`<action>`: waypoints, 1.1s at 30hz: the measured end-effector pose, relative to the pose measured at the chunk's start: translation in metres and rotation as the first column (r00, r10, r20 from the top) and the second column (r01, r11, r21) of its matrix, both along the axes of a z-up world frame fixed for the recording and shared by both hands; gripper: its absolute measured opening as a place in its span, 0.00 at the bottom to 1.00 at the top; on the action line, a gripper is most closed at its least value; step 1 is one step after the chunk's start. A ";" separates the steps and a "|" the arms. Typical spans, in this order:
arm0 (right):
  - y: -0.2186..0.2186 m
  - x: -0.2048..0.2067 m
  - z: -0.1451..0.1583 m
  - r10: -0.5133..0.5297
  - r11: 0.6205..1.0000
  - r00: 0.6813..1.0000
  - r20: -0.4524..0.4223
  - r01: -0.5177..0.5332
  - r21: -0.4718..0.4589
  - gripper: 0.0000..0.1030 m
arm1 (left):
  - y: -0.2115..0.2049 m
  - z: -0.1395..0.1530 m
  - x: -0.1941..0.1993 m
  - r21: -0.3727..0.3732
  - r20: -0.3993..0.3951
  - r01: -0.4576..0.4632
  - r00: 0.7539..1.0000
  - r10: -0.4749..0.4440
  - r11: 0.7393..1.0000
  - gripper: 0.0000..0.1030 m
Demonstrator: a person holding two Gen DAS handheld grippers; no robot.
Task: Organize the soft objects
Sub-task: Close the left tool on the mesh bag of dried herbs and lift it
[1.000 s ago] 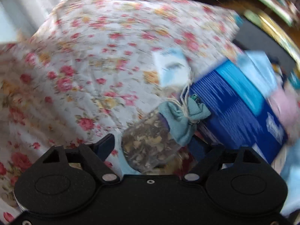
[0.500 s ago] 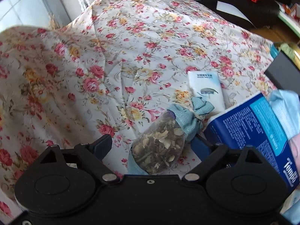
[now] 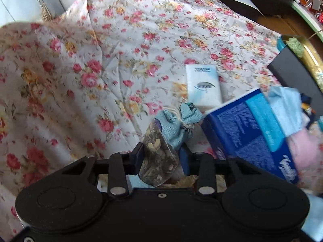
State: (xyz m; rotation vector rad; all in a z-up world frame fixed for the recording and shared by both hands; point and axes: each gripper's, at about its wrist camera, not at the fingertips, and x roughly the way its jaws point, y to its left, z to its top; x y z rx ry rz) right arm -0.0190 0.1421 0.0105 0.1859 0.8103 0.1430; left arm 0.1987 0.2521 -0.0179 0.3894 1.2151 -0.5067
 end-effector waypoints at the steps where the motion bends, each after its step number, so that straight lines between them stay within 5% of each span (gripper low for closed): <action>1: 0.000 0.000 0.000 0.001 1.000 1.000 -0.002 -0.001 0.001 0.62 | 0.001 0.001 0.000 -0.017 -0.020 -0.001 1.000 0.000 1.000 0.37; 5: 0.001 0.001 -0.001 0.005 1.000 1.000 -0.006 -0.005 0.002 0.62 | 0.008 -0.007 0.007 -0.126 0.022 -0.052 0.998 0.055 0.991 0.58; 10: 0.000 0.001 -0.001 0.003 1.000 1.000 -0.007 -0.003 0.007 0.62 | 0.008 -0.011 0.007 -0.047 0.115 0.005 0.993 0.001 0.999 0.68; 14: 0.002 0.001 -0.002 0.007 1.000 1.000 -0.010 -0.007 0.006 0.62 | 0.003 -0.014 0.004 -0.074 0.070 0.076 0.995 -0.071 0.994 0.77; 17: 0.004 0.000 -0.002 0.017 1.000 1.000 -0.010 -0.017 0.003 0.62 | -0.008 -0.023 -0.006 -0.011 0.070 0.133 0.989 -0.132 0.991 0.85; 21: 0.006 -0.001 -0.002 0.034 0.999 0.999 -0.016 -0.034 0.005 0.62 | -0.018 -0.037 -0.013 0.077 0.077 0.144 0.986 -0.149 0.987 0.85; 32: 0.024 -0.009 -0.009 0.136 0.991 0.988 -0.067 -0.136 0.000 0.63 | -0.013 -0.058 -0.003 0.061 -0.009 0.041 0.999 -0.041 0.997 0.82; 33: 0.026 -0.010 -0.010 0.143 0.990 0.987 -0.067 -0.143 -0.003 0.63 | -0.012 -0.057 -0.001 0.052 -0.012 0.032 0.999 -0.031 0.998 0.76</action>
